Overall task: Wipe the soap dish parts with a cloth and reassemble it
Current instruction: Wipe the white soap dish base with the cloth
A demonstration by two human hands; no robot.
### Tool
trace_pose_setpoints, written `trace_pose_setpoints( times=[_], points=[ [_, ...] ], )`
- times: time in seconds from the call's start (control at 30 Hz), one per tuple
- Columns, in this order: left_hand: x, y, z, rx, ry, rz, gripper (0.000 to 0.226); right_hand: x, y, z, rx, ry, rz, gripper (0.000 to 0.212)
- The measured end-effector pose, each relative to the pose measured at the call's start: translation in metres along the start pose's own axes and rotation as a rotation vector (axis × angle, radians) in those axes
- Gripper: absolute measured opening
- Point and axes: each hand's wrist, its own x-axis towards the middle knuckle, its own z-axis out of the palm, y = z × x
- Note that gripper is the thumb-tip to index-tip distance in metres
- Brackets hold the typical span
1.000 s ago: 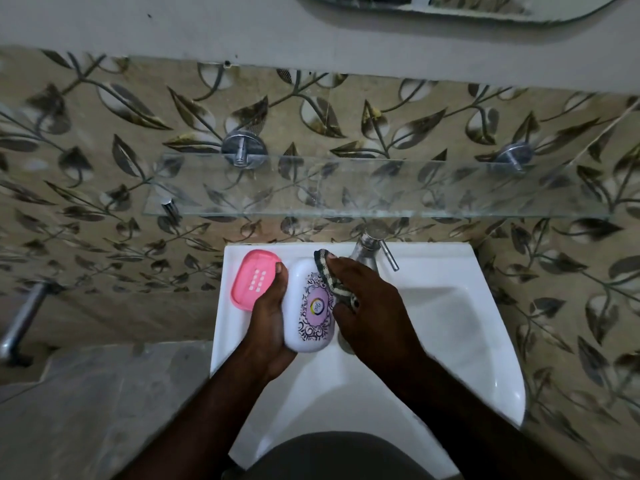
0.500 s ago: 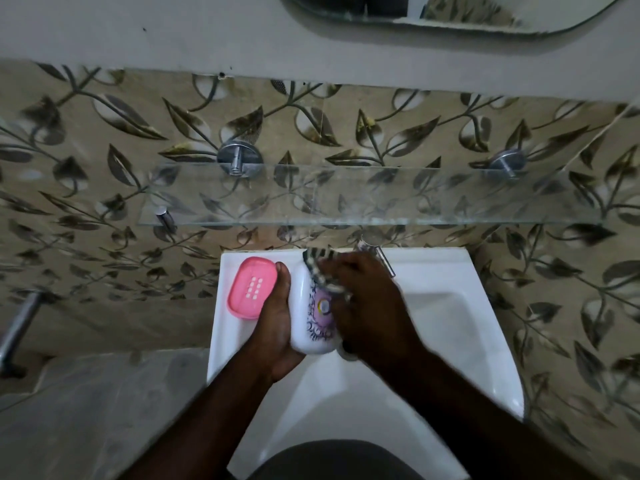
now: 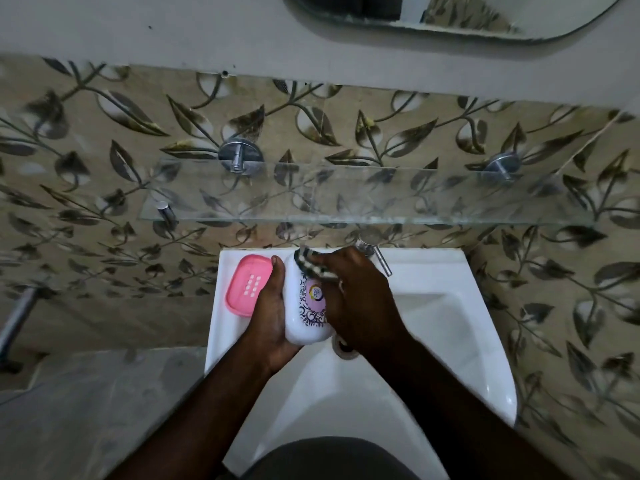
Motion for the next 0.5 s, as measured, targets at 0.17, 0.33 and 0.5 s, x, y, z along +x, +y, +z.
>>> trace_pose_setpoints(
  times=[0.17, 0.33, 0.5],
  points=[
    [-0.008, 0.013, 0.001, -0.026, 0.032, 0.122, 0.07, -0.041, -0.006, -0.005, 0.102, -0.044, -0.047, 0.033],
    [-0.012, 0.001, 0.018, -0.028, 0.051, 0.056, 0.065, -0.031, -0.026, -0.013, 0.03, -0.151, -0.182, 0.032],
    [-0.019, -0.004, 0.029, -0.007, 0.04, 0.171, 0.065, -0.009, -0.015, -0.026, 0.052, 0.066, 0.046, 0.037]
  ],
)
